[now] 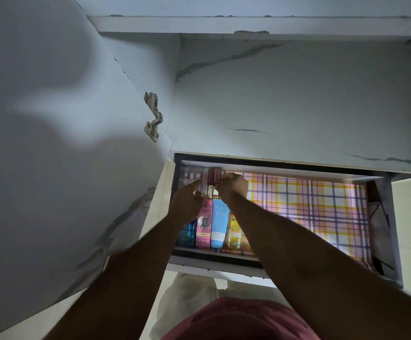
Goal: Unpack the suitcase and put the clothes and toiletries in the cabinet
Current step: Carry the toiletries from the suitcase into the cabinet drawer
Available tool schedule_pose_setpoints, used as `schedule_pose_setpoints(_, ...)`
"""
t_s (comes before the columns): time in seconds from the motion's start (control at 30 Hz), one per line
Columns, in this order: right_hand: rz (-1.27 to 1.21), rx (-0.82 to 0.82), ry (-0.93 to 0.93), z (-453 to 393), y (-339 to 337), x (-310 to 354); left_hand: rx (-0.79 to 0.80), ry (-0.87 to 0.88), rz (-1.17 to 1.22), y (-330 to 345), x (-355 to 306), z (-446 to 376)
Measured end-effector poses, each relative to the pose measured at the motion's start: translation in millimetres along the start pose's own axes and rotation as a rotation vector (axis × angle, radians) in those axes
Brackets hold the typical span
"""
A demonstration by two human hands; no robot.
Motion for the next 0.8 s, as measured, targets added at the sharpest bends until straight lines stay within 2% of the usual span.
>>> schedule_pose_setpoints(0.37,-0.069,0.031,0.027,3,-6,2,0.024,-0.013,0.034,4,2,1)
schedule_pose_setpoints(0.43,-0.088,0.032,0.009,6,-14,6,-0.001,-0.027,0.09,2,-2,1)
schedule_pose_setpoints(0.53,-0.098,-0.013,-0.033,12,-34,13,-0.028,-0.068,0.306,2,-15,0)
schedule_pose_setpoints(0.6,-0.19,0.099,-0.03,19,-41,15,-0.036,-0.119,0.49,5,-21,-3)
schedule_pose_setpoints(0.7,-0.341,0.414,-0.047,44,-46,21,-0.058,-0.14,0.662,13,-28,-10)
schedule_pose_setpoints(0.8,-0.36,0.449,-0.103,56,-62,24,-0.078,-0.112,0.675,17,-42,-12)
Point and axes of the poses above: each hand's wrist, its own z-axis away from the middle knuckle, its own y-axis out of the palm, x = y × z, the point moved 9 cm from there along -z, towards the middle knuckle, and after that the axes turned 9 degrees about y, right-handed, at the moved point
